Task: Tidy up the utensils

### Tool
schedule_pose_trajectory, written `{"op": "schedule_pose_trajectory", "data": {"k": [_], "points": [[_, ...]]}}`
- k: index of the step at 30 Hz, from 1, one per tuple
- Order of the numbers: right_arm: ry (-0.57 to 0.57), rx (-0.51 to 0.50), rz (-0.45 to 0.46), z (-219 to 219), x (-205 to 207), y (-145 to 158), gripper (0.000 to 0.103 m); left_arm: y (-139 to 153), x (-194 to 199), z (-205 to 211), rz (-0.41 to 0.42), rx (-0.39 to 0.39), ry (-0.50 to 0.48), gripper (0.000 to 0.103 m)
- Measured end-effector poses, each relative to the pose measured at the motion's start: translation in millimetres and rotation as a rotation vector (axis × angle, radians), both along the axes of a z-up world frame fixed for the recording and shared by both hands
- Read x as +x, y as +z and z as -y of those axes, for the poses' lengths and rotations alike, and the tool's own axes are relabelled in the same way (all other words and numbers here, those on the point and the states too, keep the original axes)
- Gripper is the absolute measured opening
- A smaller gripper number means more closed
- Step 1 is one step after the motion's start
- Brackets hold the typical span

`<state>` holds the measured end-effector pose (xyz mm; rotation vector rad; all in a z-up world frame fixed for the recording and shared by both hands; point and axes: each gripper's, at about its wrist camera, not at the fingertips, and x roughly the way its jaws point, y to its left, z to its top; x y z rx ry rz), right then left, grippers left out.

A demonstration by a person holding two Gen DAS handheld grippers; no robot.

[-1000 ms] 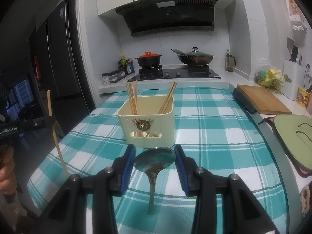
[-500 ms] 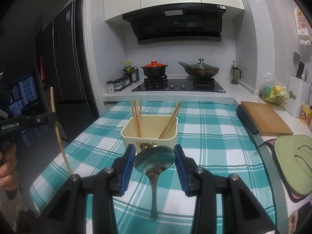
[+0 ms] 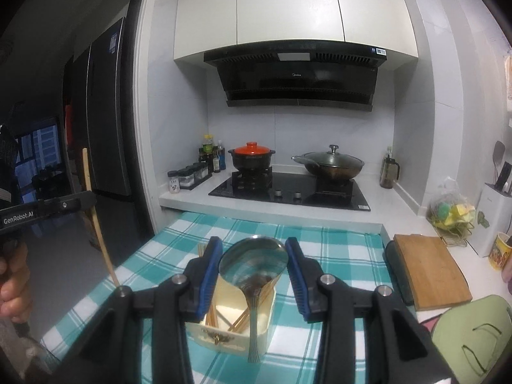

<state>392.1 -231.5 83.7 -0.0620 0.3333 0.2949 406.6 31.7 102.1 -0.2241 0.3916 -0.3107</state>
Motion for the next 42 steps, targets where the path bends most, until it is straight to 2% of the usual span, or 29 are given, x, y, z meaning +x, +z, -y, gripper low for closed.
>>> {"op": "schedule_pose_trajectory", "data": {"k": [4,8,13,19,23,27,29,30,31,32,33,35,37,38,39,41,42], "points": [[0.011,0.008,0.014,-10,32,9,0.041,-6,39,12,0.001,0.008,0.017,0.005],[0.033,0.033,0.0,-20,62,-1,0.041,-32,72,23,-0.061,-0.002,0.03,0.005],[0.045,0.056,-0.093,-32,103,-41,0.041,-83,102,32,-0.176,0.014,0.051,0.005],[0.033,0.062,-0.257,-40,145,-104,0.041,-139,126,36,-0.305,0.041,0.072,0.005],[0.022,0.08,-0.342,-41,165,-130,0.041,-157,134,41,-0.343,0.06,0.076,0.005],[0.044,0.115,-0.413,-43,183,-145,0.042,-160,130,40,-0.353,0.072,0.069,0.006],[0.053,0.136,-0.438,-43,189,-148,0.042,-157,122,37,-0.347,0.084,0.074,0.012],[0.048,0.139,-0.436,-43,191,-147,0.044,-154,117,35,-0.344,0.093,0.076,0.024],[0.04,0.141,-0.43,-42,191,-145,0.048,-152,109,32,-0.337,0.106,0.086,0.041],[0.036,0.148,-0.421,-41,188,-142,0.056,-149,104,29,-0.329,0.118,0.098,0.051],[0.03,0.159,-0.408,-38,185,-137,0.059,-147,95,26,-0.312,0.132,0.11,0.062],[0.007,0.159,-0.38,-32,173,-127,0.06,-141,75,24,-0.277,0.175,0.121,0.068],[-0.003,0.138,-0.35,-27,154,-118,0.061,-138,52,26,-0.255,0.244,0.143,0.083],[-0.005,0.12,-0.332,-25,143,-114,0.065,-138,43,27,-0.242,0.266,0.155,0.087],[-0.006,0.097,-0.311,-23,130,-112,0.074,-137,32,29,-0.225,0.289,0.167,0.092],[-0.013,0.053,-0.272,-19,103,-108,0.08,-137,10,34,-0.2,0.329,0.182,0.097],[-0.016,0.032,-0.253,-18,89,-108,0.08,-137,1,36,-0.192,0.344,0.186,0.098]]}}
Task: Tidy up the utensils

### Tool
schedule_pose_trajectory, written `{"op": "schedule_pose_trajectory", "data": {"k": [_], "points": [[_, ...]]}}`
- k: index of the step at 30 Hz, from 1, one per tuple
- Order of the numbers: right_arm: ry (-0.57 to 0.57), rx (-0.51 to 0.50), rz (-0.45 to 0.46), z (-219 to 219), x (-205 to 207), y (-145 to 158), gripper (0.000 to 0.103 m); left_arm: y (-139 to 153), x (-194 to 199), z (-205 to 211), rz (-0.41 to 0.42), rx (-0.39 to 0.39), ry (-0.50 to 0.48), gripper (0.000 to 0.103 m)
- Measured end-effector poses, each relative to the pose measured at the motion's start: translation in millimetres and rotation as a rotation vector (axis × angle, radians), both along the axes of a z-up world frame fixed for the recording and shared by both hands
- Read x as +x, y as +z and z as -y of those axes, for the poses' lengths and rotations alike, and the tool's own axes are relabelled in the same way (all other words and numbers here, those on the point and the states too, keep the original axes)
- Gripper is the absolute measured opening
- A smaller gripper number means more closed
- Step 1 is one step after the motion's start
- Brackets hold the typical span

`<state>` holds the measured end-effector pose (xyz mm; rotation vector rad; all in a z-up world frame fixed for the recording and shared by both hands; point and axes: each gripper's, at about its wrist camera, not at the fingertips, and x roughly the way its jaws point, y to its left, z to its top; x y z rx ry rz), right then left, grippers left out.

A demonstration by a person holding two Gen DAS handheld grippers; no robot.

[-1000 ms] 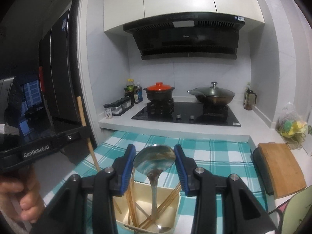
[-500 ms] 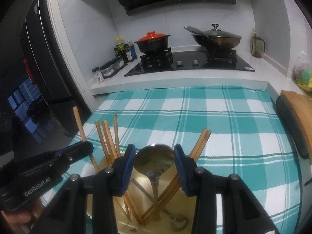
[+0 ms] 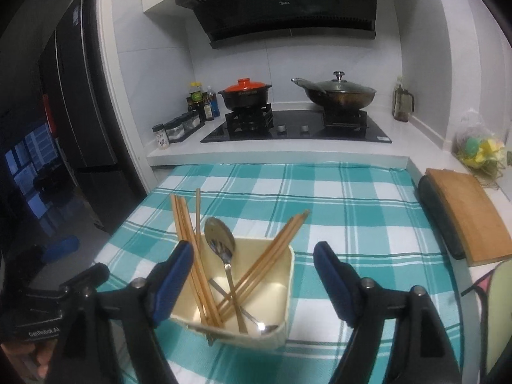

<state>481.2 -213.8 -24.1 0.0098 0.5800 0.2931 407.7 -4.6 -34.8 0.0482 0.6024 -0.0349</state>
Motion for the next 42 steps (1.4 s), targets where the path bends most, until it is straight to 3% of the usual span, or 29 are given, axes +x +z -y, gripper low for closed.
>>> {"op": "schedule_pose_trajectory", "data": {"k": [7,14,18,20,22,24,33,42], "points": [[-0.034,-0.078,0.047,9,-82,-7,0.081,-1,-51,18,0.024,0.079,0.013,0.101],[-0.104,-0.082,0.091,15,-131,-12,0.083,-4,-95,29,0.093,0.117,0.079,0.103],[-0.117,-0.075,0.12,17,-153,-13,0.083,-5,-120,38,0.12,0.188,0.156,0.103],[-0.118,-0.072,0.107,17,-161,-16,0.083,-4,-130,35,0.104,0.15,0.13,0.103],[-0.104,-0.038,0.071,20,-168,-21,0.083,-4,-134,29,0.022,0.087,0.096,0.103],[-0.105,-0.03,0.027,20,-175,-25,0.083,-4,-139,23,-0.009,0.051,0.086,0.103],[-0.101,-0.086,0.042,2,-221,-12,0.084,-1,-161,11,-0.053,0.035,0.081,0.103],[-0.102,-0.116,0.059,-9,-231,-2,0.084,2,-165,10,-0.06,0.038,0.081,0.103]]}}
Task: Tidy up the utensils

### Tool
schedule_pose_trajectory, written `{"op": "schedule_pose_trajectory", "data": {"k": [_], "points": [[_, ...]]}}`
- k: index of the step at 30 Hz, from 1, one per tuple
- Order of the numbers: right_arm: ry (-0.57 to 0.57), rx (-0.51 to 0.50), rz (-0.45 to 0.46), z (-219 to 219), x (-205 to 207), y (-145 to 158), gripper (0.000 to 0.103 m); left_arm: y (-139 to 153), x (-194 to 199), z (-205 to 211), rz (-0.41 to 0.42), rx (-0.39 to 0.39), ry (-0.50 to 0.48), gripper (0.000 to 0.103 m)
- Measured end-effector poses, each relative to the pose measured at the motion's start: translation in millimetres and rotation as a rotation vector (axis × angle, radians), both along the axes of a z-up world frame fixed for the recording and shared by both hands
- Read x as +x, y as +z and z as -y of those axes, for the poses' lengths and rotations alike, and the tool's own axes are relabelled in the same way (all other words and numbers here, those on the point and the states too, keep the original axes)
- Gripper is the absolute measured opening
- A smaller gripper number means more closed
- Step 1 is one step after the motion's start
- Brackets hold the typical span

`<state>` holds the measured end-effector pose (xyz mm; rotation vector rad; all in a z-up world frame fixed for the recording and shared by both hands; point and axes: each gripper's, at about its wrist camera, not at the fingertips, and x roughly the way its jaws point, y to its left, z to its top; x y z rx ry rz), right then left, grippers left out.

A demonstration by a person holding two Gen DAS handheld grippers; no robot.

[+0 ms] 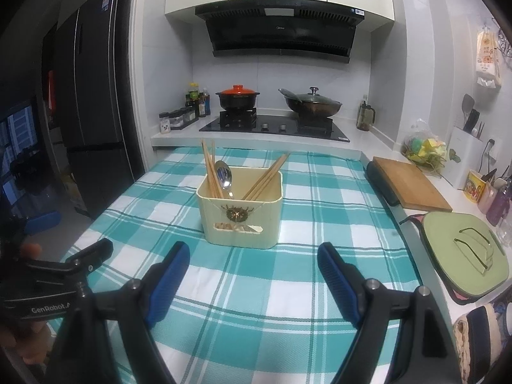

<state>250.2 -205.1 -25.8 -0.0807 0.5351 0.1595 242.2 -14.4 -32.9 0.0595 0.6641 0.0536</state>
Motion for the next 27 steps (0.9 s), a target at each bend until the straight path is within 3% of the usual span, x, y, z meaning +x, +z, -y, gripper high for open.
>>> {"op": "schedule_pose_trajectory", "data": {"k": [27], "points": [[0.018,-0.026,-0.025,-8.7,-3.8,-2.6,0.084,-0.3,-2.3,0.4,-0.003,0.005,0.009,0.103]]}}
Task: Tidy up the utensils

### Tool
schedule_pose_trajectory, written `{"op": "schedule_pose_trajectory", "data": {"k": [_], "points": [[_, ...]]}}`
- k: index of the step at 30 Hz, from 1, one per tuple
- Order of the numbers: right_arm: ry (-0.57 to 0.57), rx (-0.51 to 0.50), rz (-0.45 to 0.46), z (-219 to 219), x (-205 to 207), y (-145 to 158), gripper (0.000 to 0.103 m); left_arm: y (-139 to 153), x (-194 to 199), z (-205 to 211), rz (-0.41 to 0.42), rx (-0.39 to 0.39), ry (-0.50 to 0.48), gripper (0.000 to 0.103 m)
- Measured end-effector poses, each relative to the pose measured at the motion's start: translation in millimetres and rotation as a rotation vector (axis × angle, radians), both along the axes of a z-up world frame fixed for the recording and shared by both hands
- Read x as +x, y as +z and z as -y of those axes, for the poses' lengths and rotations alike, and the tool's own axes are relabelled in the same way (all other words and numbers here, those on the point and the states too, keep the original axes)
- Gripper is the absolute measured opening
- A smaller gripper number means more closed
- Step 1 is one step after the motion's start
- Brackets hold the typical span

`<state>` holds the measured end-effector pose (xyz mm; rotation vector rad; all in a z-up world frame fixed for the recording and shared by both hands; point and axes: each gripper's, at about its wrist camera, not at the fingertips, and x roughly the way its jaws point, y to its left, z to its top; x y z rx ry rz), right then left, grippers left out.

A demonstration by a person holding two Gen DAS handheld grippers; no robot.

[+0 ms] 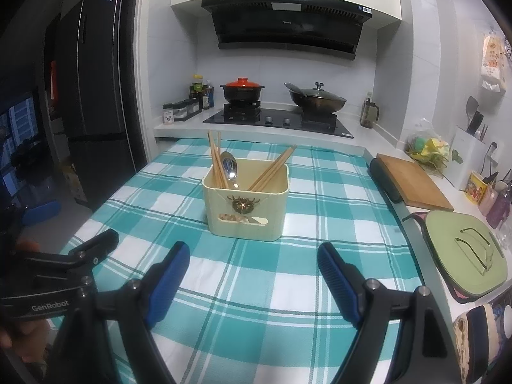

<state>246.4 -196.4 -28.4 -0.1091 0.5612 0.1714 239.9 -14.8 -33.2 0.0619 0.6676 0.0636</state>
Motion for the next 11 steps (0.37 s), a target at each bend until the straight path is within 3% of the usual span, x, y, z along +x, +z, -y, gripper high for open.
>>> {"op": "schedule_pose_trajectory", "data": {"k": [7,11], "points": [[-0.005,-0.003,-0.001,-1.1,0.0,-0.1,0.084,-0.9,-0.3,-2.7,-0.003,-0.055,-0.004,0.103],[-0.01,0.003,-0.01,1.3,0.3,-3.2,0.084,1.4,-4.8,0.0,0.016,-0.04,-0.012,0.103]]}}
